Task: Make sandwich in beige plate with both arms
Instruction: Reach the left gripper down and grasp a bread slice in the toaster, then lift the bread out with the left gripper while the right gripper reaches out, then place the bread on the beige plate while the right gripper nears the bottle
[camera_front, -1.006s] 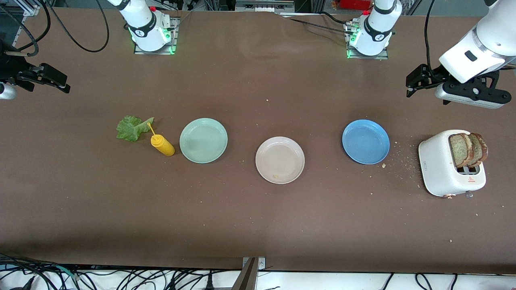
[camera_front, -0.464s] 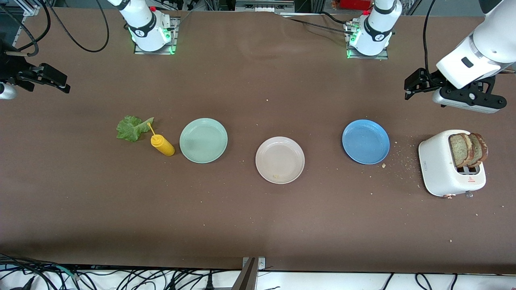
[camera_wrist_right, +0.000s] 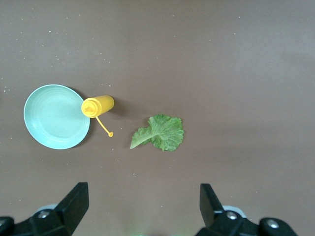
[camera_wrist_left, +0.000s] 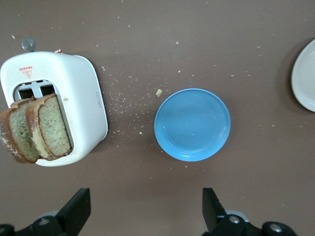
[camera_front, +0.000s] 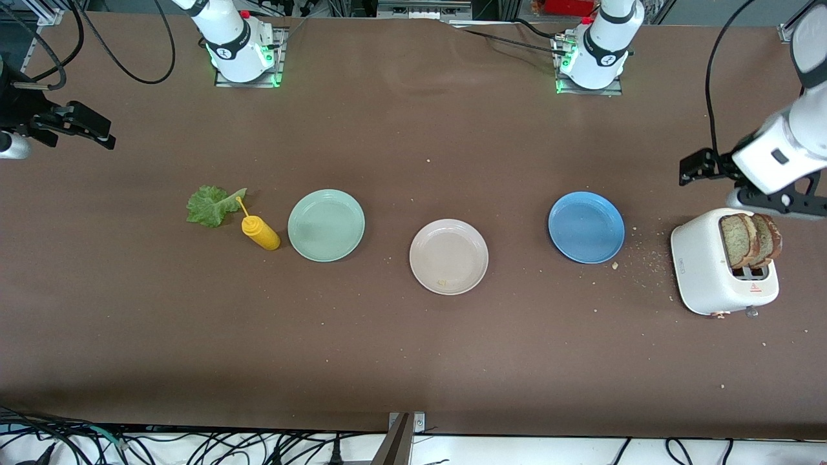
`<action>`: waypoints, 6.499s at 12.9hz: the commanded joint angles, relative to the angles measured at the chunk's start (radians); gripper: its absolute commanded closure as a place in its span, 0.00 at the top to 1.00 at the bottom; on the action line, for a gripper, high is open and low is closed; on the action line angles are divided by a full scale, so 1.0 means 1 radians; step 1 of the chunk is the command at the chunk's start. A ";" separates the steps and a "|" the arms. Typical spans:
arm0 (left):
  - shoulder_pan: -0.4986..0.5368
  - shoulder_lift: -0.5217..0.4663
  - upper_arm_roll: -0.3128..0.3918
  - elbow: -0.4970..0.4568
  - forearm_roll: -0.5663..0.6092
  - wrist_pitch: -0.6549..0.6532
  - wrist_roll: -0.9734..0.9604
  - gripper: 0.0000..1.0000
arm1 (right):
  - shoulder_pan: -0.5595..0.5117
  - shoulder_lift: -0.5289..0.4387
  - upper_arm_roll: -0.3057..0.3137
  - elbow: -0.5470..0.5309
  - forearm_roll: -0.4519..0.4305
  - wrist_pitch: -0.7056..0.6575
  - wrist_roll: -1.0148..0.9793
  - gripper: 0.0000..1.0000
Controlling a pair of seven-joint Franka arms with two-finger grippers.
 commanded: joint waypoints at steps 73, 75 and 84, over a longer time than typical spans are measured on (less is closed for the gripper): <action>-0.161 0.759 -0.193 0.245 -0.918 0.326 0.214 0.00 | -0.254 0.678 -0.016 0.004 0.793 -0.020 -1.967 1.00; -0.163 0.785 -0.193 0.236 -0.955 0.346 0.252 0.02 | -0.253 0.772 -0.013 0.053 0.839 -0.020 -2.107 1.00; -0.181 0.771 -0.184 0.245 -0.929 0.355 0.239 1.00 | -0.251 0.939 0.041 0.142 0.925 -0.014 -2.333 1.00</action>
